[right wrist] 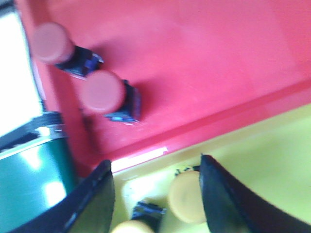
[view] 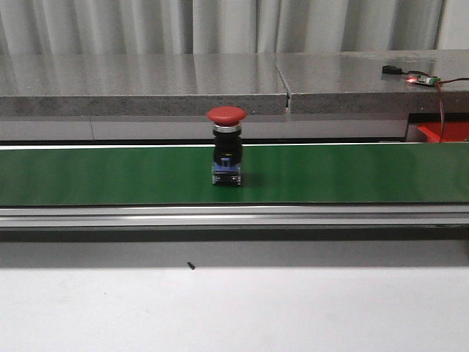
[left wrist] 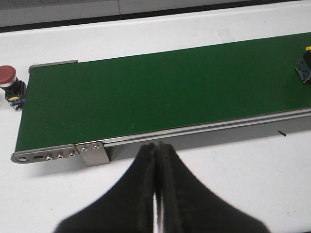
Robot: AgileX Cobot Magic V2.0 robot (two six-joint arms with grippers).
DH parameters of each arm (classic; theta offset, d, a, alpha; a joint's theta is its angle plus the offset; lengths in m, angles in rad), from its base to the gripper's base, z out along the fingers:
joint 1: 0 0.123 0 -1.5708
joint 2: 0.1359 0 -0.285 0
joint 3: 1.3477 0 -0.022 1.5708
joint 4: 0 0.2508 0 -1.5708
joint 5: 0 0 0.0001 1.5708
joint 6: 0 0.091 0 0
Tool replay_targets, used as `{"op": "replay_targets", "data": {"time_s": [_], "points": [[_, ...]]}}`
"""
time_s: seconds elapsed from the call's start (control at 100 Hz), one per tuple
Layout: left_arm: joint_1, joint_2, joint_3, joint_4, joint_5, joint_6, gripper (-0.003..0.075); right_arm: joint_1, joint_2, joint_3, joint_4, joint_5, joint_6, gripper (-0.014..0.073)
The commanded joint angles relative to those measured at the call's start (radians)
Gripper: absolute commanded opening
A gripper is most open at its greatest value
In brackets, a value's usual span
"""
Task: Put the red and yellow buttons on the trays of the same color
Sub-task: 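Move the right gripper above the red button on the belt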
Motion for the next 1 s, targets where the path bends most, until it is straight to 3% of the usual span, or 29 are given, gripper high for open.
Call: {"op": "replay_targets", "data": {"time_s": [0.0,0.33,0.62,0.99], "points": [[-0.007,0.003,-0.026,-0.011,-0.061,-0.010,-0.0019,0.023,-0.084,-0.023,0.020,-0.015,-0.004,0.0413],[-0.007,0.003,-0.026,-0.011,-0.061,-0.010,-0.0019,0.174,-0.180,-0.023,0.020,0.061,-0.020,0.0430],[-0.007,0.003,-0.026,-0.011,-0.061,-0.010,-0.0019,0.324,-0.212,-0.023,0.020,0.112,-0.067,0.0618],[-0.007,0.003,-0.026,-0.011,-0.061,-0.010,-0.0019,0.556,-0.211,-0.023,0.020,0.174,-0.197,0.0615]]}}
